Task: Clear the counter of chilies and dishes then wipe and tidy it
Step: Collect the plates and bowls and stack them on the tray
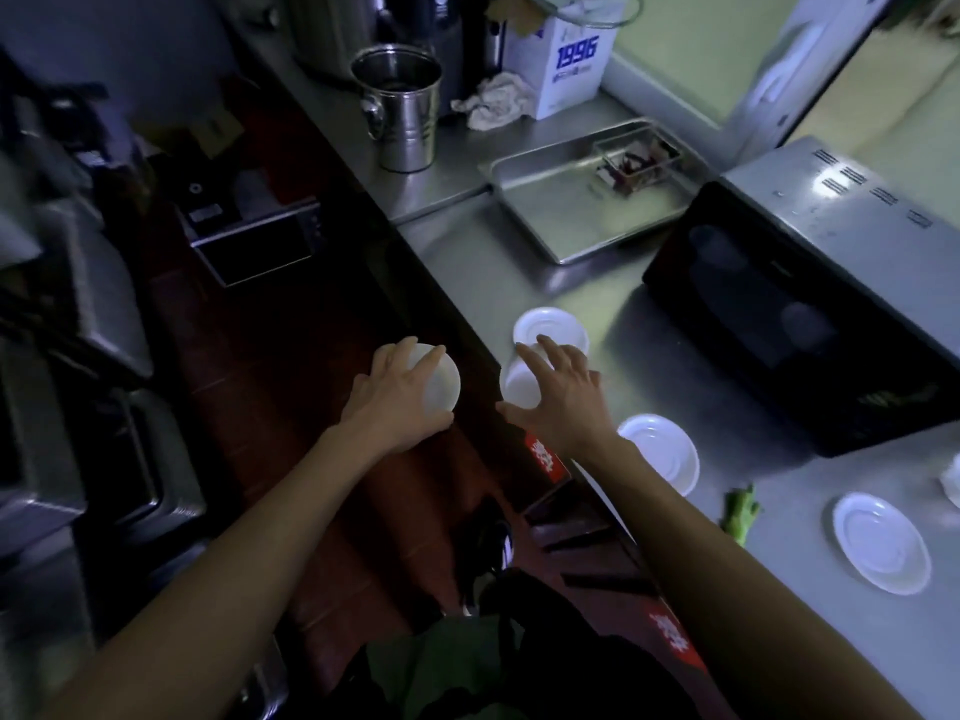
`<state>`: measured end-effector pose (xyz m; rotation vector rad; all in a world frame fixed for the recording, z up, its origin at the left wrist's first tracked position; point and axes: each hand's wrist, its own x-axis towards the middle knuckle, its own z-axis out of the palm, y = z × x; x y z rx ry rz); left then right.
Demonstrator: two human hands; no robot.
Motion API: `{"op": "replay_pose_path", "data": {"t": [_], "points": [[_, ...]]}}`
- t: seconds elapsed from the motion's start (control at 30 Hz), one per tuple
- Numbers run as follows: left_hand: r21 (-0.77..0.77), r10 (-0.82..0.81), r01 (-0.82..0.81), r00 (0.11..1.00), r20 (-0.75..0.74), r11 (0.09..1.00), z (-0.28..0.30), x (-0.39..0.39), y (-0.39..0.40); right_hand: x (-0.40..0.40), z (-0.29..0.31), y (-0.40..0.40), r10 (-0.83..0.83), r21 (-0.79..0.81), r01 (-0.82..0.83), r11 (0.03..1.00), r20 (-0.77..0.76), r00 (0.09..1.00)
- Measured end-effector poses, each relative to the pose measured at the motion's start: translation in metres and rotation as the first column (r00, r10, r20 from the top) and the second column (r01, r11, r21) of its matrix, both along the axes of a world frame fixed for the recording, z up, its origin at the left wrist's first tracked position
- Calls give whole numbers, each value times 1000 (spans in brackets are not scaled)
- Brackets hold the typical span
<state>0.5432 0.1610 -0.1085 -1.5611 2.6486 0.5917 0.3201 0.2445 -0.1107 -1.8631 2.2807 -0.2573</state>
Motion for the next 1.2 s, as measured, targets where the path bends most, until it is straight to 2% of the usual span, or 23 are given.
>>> {"op": "replay_pose_path", "data": {"t": [0.33, 0.57, 0.8, 0.93, 1.07, 1.2], "points": [[42, 79, -82, 994, 73, 996, -24, 18, -95, 7, -23, -111, 66, 54, -71, 996, 85, 994], [55, 50, -58, 989, 140, 997, -24, 0, -185, -19, -33, -196, 18, 65, -28, 997, 149, 989], [32, 44, -48, 993, 114, 998, -8, -35, -253, -59, -18, -266, -18, 40, 12, 999, 163, 986], [-15, -27, 29, 997, 71, 999, 0, -71, -284, -86, -8, -280, -55, -5, 57, 998, 150, 987], [3, -106, 106, 991, 85, 994, 2, -108, -312, -113, -4, -283, -113, -30, 119, 992, 159, 981], [-7, -204, 205, 977, 67, 979, 0, -155, -332, -142, -4, -279, -243, -37, 254, 966, 184, 952]]}}
